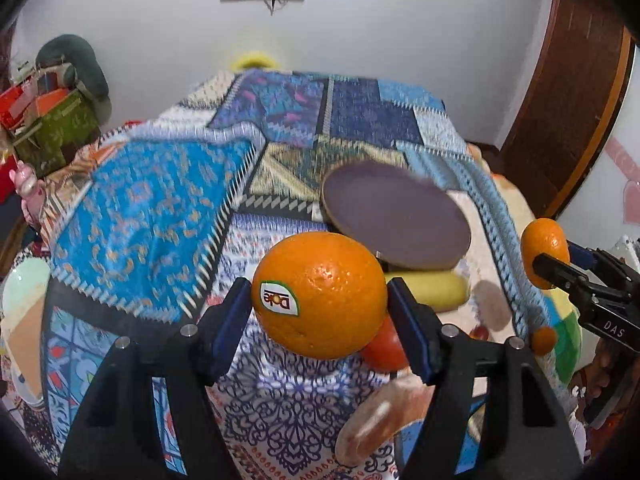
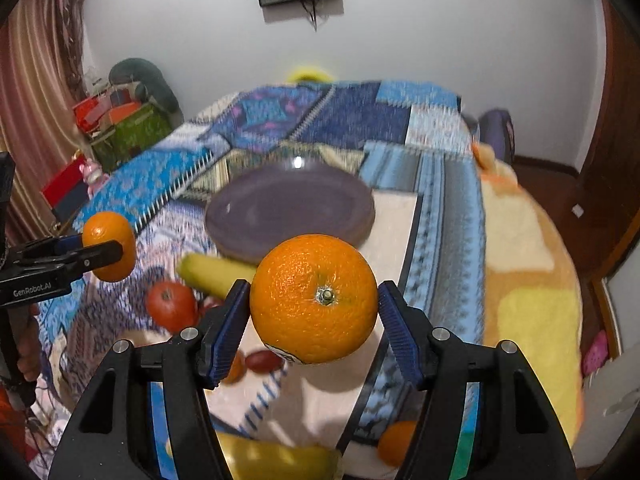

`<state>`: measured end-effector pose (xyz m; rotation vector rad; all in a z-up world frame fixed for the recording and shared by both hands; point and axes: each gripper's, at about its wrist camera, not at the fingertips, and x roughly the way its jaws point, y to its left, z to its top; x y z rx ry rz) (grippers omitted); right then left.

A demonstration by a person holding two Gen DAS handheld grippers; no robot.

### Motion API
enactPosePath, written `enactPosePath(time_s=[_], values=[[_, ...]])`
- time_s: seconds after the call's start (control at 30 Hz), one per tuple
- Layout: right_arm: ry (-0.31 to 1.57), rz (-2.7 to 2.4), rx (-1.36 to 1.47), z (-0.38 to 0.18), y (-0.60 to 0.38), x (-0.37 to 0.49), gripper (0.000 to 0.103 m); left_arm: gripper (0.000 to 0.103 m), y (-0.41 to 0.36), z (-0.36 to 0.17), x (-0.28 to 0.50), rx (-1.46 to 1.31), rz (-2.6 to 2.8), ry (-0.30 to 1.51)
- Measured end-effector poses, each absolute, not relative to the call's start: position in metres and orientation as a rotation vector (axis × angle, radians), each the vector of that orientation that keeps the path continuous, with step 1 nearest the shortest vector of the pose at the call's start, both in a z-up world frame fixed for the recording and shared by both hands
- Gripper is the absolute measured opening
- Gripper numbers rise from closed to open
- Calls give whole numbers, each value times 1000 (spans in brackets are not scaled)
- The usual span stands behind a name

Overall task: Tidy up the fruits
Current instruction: 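Carry both oranges to the brown plate and release them side by side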

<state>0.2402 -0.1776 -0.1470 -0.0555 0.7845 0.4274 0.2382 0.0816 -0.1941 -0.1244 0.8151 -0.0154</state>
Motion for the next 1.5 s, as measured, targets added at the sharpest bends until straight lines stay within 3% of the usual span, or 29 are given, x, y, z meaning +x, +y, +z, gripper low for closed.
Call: enactPosePath(time_s=[0.37, 0.67, 1.5], values=[[635, 397, -109, -110, -170, 266, 61, 68, 83, -161, 276, -110, 16, 717], [613, 380, -126, -111, -166, 301, 61, 69, 77, -162, 317, -116, 5, 718], [793, 446, -180, -175, -130, 387, 61, 68, 62, -216, 408, -53, -42, 853]])
